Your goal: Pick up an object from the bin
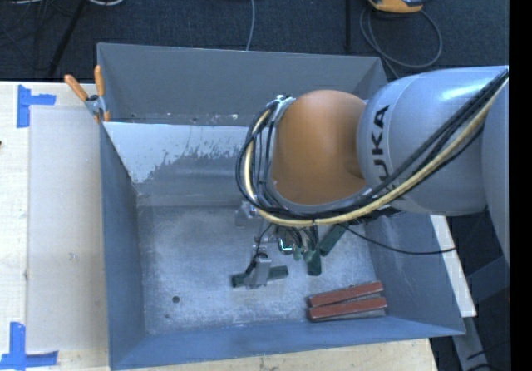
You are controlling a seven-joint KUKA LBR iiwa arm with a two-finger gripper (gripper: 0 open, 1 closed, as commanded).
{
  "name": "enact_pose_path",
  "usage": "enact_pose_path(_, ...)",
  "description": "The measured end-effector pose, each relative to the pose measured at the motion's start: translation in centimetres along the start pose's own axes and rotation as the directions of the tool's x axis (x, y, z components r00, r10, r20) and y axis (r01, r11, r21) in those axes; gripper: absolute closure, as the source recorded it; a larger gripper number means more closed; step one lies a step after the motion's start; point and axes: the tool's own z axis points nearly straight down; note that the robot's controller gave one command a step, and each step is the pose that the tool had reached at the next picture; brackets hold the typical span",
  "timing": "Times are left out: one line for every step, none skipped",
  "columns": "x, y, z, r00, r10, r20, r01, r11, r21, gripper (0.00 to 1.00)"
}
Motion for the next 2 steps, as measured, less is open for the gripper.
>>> enact_pose_path(-0.09, -6.65, 10.85, 0.994, -0.113, 0.0, 0.113, 0.994, 0.002, 0.0)
enact_pose_path(-0.3, -6.39, 10.42, 0.994, -0.112, 0.007, 0.112, 0.994, 0.0, 1.0)
